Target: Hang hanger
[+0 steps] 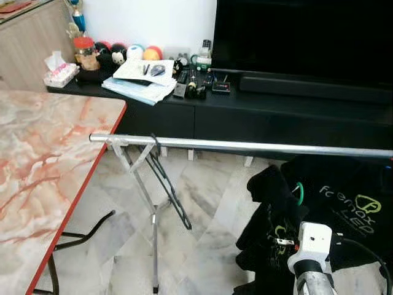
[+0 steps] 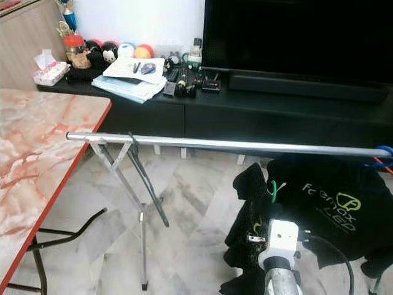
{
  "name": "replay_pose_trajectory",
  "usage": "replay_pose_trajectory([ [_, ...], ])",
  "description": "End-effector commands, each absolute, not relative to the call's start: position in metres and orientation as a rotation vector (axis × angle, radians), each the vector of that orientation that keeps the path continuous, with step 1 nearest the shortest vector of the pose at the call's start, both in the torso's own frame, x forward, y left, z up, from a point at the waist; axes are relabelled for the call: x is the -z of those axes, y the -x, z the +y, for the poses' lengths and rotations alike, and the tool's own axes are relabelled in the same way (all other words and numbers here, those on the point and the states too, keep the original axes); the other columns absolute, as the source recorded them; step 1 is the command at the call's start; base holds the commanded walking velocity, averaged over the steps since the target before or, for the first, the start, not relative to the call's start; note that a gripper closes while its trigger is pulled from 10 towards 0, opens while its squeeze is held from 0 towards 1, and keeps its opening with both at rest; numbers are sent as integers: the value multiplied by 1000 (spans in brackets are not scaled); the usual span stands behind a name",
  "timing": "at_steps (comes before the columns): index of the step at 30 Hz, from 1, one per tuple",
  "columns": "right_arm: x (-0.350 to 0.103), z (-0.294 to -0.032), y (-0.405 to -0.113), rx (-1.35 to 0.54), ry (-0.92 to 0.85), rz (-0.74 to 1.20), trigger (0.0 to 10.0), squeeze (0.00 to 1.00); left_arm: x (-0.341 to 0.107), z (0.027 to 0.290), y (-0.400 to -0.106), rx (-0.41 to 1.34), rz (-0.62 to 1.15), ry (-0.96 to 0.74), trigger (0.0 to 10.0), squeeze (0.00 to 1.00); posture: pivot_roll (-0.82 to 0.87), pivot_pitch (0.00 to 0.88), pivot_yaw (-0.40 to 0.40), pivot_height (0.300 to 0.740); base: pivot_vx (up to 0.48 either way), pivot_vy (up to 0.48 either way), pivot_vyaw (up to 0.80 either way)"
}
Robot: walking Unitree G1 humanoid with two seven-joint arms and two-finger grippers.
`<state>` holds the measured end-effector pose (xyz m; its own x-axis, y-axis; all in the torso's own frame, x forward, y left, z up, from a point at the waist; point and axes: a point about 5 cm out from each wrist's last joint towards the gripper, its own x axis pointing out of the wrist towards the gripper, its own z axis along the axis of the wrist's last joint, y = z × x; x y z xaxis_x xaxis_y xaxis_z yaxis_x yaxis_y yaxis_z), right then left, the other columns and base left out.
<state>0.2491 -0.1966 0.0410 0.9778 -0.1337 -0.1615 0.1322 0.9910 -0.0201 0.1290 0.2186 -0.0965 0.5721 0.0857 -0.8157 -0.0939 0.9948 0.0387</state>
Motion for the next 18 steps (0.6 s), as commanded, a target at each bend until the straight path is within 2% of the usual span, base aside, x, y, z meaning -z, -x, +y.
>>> replay_pose_trajectory([
  [1,-46,-196,-251,137,16,138,10000,0,103,208,-116,-82,1014,36,10000,0,-48,115,-17,740,-300,0,0],
  [18,-46,-198,-254,158,24,132,10000,0,103,207,-116,-71,1015,38,10000,0,-49,101,-17,740,-300,0,0],
])
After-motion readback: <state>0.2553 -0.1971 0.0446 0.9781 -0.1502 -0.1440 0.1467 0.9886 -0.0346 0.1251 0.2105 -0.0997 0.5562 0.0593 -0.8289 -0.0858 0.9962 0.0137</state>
